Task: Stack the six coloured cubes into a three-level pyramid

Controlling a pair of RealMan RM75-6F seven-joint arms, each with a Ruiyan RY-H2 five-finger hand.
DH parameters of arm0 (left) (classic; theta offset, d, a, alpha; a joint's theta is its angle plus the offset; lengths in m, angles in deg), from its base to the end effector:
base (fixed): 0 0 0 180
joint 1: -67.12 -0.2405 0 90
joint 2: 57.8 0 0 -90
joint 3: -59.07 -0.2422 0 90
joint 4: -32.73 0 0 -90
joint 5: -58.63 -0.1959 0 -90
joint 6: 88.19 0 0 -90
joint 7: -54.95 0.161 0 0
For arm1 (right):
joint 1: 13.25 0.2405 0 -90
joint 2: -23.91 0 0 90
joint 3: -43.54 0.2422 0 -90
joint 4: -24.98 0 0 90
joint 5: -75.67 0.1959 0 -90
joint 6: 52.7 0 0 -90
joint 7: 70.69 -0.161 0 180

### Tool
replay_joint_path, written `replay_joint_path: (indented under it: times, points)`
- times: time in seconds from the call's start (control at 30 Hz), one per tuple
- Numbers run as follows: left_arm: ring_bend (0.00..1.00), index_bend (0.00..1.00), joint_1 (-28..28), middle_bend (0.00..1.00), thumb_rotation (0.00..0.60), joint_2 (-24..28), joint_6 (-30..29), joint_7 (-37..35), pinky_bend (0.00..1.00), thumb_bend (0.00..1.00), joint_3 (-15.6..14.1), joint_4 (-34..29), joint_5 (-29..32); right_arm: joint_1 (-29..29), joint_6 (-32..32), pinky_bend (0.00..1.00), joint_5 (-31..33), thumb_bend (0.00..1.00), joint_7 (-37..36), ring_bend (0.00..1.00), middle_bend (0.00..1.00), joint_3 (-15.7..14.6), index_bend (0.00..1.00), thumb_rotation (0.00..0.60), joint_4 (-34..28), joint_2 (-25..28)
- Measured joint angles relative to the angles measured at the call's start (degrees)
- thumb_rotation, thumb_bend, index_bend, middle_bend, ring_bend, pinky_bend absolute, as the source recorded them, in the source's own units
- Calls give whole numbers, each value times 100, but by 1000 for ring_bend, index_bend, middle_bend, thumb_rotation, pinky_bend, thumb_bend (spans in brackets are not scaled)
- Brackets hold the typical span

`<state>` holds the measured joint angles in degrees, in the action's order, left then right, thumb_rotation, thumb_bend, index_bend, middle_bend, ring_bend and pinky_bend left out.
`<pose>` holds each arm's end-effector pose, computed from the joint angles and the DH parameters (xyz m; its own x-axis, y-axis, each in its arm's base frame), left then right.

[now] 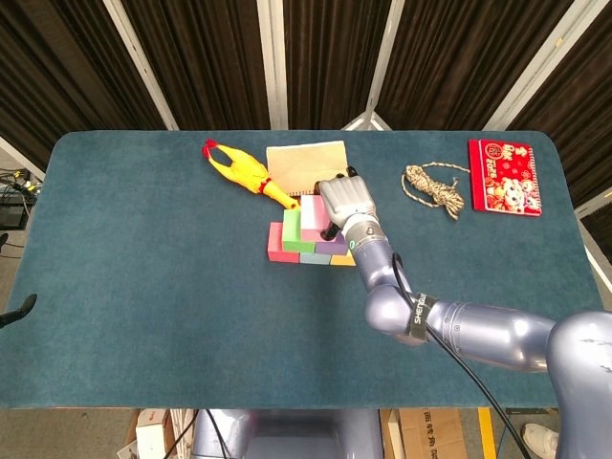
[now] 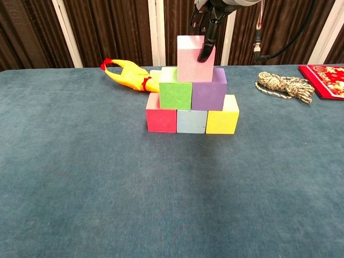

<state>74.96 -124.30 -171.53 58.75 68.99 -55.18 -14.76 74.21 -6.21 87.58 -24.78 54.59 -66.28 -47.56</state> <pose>-0.3154 0.2328 0.1904 0.4484 -0.1047 0.8877 0.8873 0.1716 -0.4280 0.0165 -0.4306 0.0595 0.4802 -0.4271 0.7662 -0.8757 -0.1824 0.4472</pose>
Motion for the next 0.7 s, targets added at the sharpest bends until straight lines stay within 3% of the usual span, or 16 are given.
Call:
replay_joint_path:
  times: [0.7]
  points:
    - [0, 74, 10, 30, 600, -20, 18, 31, 0, 294, 0, 14, 19, 44, 50, 0, 155, 284, 111, 98, 227, 61, 346, 600, -39, 31]
